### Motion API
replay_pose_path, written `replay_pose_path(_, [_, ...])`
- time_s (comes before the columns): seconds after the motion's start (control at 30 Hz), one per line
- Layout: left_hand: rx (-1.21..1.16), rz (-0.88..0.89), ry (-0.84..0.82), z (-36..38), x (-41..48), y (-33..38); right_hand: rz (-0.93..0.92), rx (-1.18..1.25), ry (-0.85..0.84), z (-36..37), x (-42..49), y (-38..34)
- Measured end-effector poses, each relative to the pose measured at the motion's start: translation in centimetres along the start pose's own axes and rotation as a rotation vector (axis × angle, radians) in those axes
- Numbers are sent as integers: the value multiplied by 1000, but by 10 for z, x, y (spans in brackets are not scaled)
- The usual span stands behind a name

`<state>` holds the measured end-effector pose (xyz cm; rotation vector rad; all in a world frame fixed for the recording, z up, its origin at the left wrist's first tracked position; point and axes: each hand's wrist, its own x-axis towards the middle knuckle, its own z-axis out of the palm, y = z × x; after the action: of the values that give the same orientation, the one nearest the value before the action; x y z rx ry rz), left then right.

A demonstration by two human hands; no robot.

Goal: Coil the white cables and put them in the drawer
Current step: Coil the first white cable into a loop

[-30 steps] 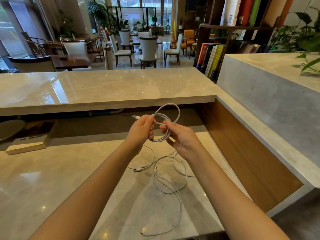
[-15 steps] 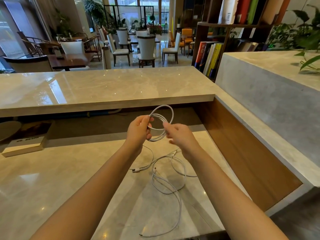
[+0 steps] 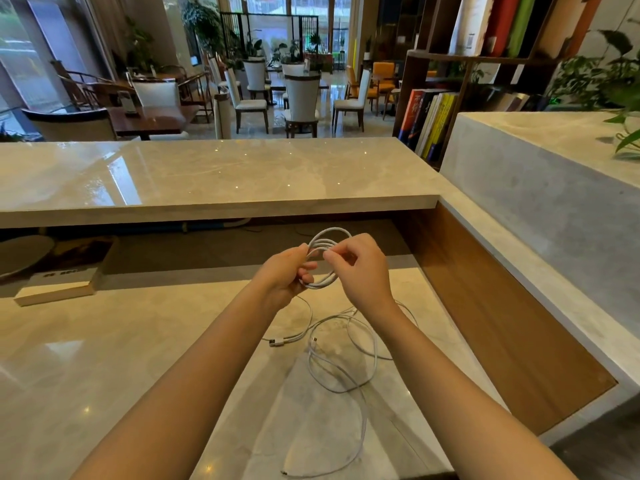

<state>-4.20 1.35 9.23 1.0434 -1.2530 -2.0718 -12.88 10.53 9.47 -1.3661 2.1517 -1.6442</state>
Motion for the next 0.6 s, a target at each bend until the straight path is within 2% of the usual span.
replay_pose_path(0.1, [-117,-149,13,-5,6,-3,167,225,61,-2,4,-3])
replay_pose_path(0.2, [-272,-214,43,-16,14,-15,285,459,89,-12,10,-7])
replay_pose_path(0.3, [-355,-210,61,-25,19,-18,283,579,61,-27,13,-7])
replay_pose_path(0.4, [-418,-210,8,-29,23,-8,243,669,7,-41,12,-4])
replay_pose_path(0.5, [-478,-184,6,-28,27,6,93,563,-151,-55,4,-2])
replay_pose_path(0.6, [-598,-154,17,-27,24,11,-92,251,-392,-59,-14,0])
